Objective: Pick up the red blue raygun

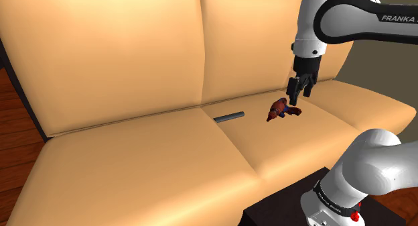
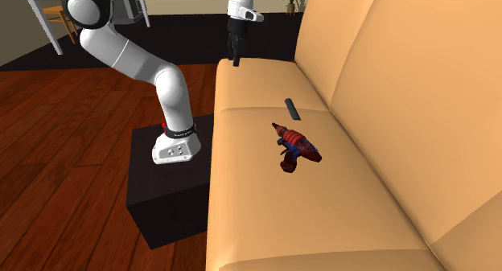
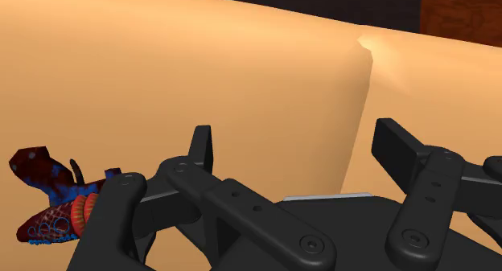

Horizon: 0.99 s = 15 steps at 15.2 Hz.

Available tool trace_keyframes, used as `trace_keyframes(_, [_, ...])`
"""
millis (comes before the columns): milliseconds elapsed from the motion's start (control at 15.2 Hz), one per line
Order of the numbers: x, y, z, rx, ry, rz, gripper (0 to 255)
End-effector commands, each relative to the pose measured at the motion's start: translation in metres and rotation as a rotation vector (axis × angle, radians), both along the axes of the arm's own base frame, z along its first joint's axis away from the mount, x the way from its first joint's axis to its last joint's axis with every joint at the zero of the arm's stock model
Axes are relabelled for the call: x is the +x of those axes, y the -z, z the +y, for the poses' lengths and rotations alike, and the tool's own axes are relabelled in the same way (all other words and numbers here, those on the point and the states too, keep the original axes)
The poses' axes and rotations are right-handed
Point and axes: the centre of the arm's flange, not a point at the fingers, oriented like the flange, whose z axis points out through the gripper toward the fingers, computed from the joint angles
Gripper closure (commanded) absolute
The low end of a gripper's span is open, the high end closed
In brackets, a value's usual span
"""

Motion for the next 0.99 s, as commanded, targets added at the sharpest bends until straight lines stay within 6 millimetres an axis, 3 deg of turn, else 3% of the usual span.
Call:
trace_keyframes(0, [0.000, 0.000, 0.000, 0.000, 0.000, 0.000, 0])
trace_keyframes(462, [0.037, 0.068, -0.031, -0.075, 0.248, -0.094, 0])
trace_keyframes(924, [0.071, 0.131, -0.075, -0.150, 0.495, -0.188, 0])
